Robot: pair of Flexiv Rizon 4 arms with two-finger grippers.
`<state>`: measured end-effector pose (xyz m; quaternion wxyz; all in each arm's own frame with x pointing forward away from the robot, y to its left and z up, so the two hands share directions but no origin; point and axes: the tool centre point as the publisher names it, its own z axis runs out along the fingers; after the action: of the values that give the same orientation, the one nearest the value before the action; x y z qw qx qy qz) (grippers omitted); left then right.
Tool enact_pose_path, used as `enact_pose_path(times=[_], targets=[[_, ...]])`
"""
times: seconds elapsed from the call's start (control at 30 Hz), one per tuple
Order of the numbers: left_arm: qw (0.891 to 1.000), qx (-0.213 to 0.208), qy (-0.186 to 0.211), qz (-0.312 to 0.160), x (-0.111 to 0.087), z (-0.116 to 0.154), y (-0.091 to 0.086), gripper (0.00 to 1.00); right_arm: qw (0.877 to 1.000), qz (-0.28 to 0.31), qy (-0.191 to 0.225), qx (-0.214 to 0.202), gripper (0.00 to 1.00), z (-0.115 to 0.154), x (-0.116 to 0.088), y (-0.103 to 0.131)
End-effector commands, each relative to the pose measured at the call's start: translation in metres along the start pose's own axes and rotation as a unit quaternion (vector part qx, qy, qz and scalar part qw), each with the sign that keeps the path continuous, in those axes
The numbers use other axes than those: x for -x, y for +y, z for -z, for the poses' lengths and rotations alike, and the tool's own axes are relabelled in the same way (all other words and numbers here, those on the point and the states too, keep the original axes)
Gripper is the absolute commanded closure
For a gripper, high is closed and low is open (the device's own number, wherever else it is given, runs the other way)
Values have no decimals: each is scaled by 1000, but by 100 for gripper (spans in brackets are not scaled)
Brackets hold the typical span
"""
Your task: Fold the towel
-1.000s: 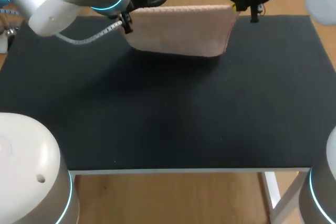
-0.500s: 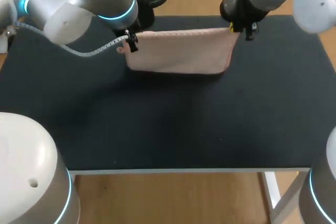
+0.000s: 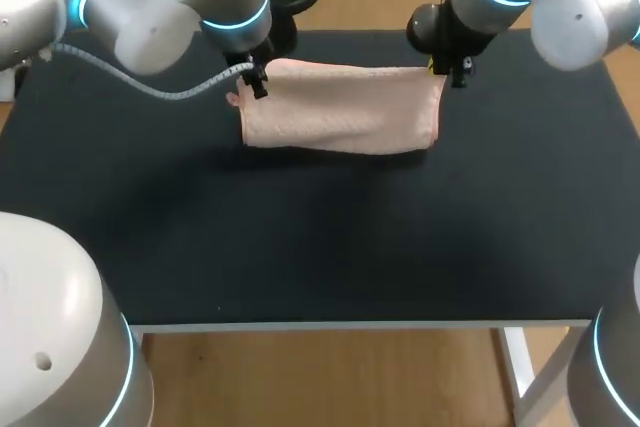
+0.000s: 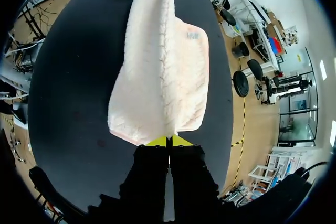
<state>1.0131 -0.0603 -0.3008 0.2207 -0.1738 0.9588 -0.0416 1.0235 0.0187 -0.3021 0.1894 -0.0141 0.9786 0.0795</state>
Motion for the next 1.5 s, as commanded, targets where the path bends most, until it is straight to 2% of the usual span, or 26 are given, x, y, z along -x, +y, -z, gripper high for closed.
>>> enact_pose_path(times=[0.03,0.3,0.47,0.9,1.03,1.07,1.1,1.13,1.17,1.33,1.43,1.5], targets=[[1000,8,17,-8,18,-31,-13,100,1000,-5,8,-6,100,-25,15,0],[999,19,26,-42,36,-67,-24,100,999,-12,16,-25,100,-55,27,-7],[998,21,31,-49,44,-79,-26,100,999,-11,18,-36,100,-66,35,-9],[997,29,38,-56,53,-96,-29,100,998,-14,19,-55,100,-82,43,-15],[998,28,35,-52,58,-98,-31,100,998,-24,6,-57,100,-82,45,-15],[998,28,35,-51,59,-99,-31,100,998,-31,-8,-60,100,-82,47,-14],[998,27,33,-47,60,-99,-32,91,997,-44,-18,-67,65,-82,49,-15],[998,27,37,-36,61,-100,-32,65,996,-57,-29,-63,0,-81,52,-15],[999,26,41,-25,63,-100,-31,0,995,-61,-42,-60,0,-80,54,-15],[998,9,58,23,73,-97,-26,0,992,-92,-82,-30,0,-68,60,-13],[997,-1,61,44,78,-92,-20,0,992,-89,-81,-24,0,-63,59,-13],[995,-23,70,64,81,-86,-16,0,992,-89,-82,-23,0,-62,58,-14]])
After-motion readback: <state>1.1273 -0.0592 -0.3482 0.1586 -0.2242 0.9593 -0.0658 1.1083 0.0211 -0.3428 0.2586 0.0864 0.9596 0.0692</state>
